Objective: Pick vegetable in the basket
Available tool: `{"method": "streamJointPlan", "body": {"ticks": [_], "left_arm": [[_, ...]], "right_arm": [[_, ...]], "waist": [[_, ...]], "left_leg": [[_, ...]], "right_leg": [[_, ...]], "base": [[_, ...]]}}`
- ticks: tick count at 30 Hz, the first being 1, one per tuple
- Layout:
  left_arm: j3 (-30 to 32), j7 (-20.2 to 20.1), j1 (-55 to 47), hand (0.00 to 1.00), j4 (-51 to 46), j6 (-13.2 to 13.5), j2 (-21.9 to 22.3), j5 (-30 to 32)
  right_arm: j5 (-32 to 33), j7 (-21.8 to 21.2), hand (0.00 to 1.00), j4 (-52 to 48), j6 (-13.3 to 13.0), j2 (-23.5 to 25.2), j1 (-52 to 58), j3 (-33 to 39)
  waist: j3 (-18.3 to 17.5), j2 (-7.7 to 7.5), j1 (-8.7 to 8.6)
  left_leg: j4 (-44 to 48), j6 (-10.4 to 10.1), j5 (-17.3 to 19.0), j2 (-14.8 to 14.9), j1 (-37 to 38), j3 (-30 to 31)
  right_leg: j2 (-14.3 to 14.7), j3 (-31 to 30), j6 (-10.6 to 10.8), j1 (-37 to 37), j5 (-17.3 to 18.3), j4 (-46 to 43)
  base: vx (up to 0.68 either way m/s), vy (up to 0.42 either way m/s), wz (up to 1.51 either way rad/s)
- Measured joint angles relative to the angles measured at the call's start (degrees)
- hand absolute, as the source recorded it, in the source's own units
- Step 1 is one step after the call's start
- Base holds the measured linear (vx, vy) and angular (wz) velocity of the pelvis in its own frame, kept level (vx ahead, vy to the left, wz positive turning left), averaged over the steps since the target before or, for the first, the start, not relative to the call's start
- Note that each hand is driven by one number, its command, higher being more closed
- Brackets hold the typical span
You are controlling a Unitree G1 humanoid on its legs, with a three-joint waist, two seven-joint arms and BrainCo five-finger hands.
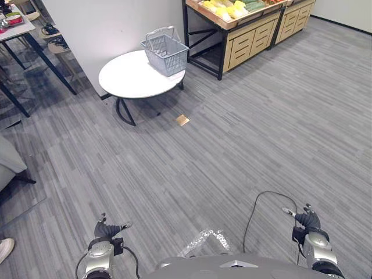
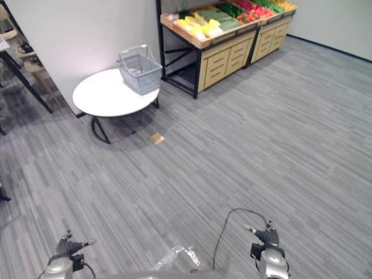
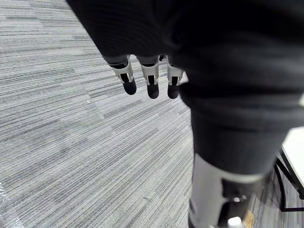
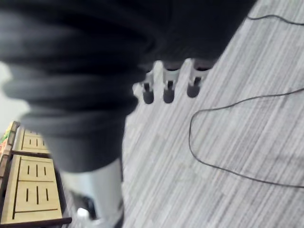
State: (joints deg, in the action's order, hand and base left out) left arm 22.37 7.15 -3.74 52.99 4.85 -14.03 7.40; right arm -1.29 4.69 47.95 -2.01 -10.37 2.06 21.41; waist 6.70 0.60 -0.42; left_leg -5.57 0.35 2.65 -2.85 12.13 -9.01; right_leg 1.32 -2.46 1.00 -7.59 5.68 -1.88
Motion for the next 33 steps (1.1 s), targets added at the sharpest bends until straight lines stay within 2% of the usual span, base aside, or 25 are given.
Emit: {"method": "streamJointPlan", "body": {"ticks": [7,20,26,28,30,31,32,33], "left_arm": [[-0.78,0.33,0.0,0.0,-0.03,0.0,-0.01,0.0],[-2.33,0.32,-0.09,0.0,-0.04,0.01,0.11,-0.05],[-3.3,0.33,0.0,0.0,0.0,0.0,0.28,-0.05],[-3.26,0.33,-0.24,0.0,0.0,0.0,0.28,-0.05],[-3.15,0.36,-1.15,0.0,-0.03,-0.03,0.24,-0.09],[-3.06,0.34,-1.69,0.0,-0.08,-0.02,0.36,-0.09],[-2.44,0.34,-1.9,0.0,-1.24,-0.06,1.15,-0.13],[-1.93,0.36,-1.97,0.0,-2.49,-0.07,2.09,-0.18]], "right_arm": [[-0.07,-0.03,0.0,-0.01,-0.27,-1.53,0.07,-1.9],[-0.08,-0.52,0.0,0.05,-0.23,-1.52,0.51,-2.39],[-0.09,-0.51,0.0,0.36,-0.19,-1.52,0.3,-2.35],[-0.09,-0.5,0.0,0.37,-0.19,-1.49,-0.22,-2.47],[-0.09,-0.5,0.0,0.36,-0.21,-1.49,-1.11,-4.24],[-0.11,-0.55,0.0,0.32,-0.21,-1.48,-1.29,-5.93],[-0.17,-0.62,0.0,-0.14,-0.21,-1.43,-1.14,-7.57],[-0.19,-0.65,0.0,-1.07,-0.2,-1.54,-0.68,-8.11]], "waist": [[0.02,-0.29,-0.08],[-0.03,-0.48,-0.25],[-0.06,-0.68,-0.24],[0.03,-0.63,-0.16],[0.37,-0.89,0.21],[0.72,-1.22,0.22],[1.51,-1.29,0.32],[2.39,-1.04,0.54]], "left_leg": [[-0.01,-0.01,-0.01,0.13,0.43,-0.06],[-0.03,0.06,-0.06,-0.04,0.28,1.31],[-0.03,0.21,-0.37,-0.12,-3.02,1.99],[0.48,-0.39,0.52,0.05,-2.97,0.82],[10.1,-1.95,6.27,0.86,-5.52,-1.68],[22.3,-4.69,10.53,2.46,-9.52,-3.89],[38.65,-5.35,11.05,5.37,-15.58,-6.13],[46.11,-4.71,9.58,7.21,-18.4,-6.51]], "right_leg": [[0.14,0.0,-0.09,-0.3,0.08,-0.29],[-0.12,1.7,-0.22,-0.68,0.63,-0.21],[-0.26,2.47,-0.38,3.11,1.55,-1.66],[-0.06,1.42,-0.72,3.94,2.68,-3.38],[0.0,-0.61,-1.48,4.26,4.82,-6.2],[0.22,-1.85,-2.59,3.94,6.89,-7.59],[0.5,-2.63,-3.04,3.12,8.32,-9.57],[0.99,-3.15,-3.26,2.65,9.06,-10.73]], "base": [[-0.04,-0.032,0.0],[-0.01,-0.016,0.05],[0.02,-0.022,0.08],[0.08,-0.02,-0.23],[0.07,-0.05,-0.53],[0.03,-0.106,-0.5],[0.04,-0.109,-0.5],[0.08,-0.084,-0.56]]}}
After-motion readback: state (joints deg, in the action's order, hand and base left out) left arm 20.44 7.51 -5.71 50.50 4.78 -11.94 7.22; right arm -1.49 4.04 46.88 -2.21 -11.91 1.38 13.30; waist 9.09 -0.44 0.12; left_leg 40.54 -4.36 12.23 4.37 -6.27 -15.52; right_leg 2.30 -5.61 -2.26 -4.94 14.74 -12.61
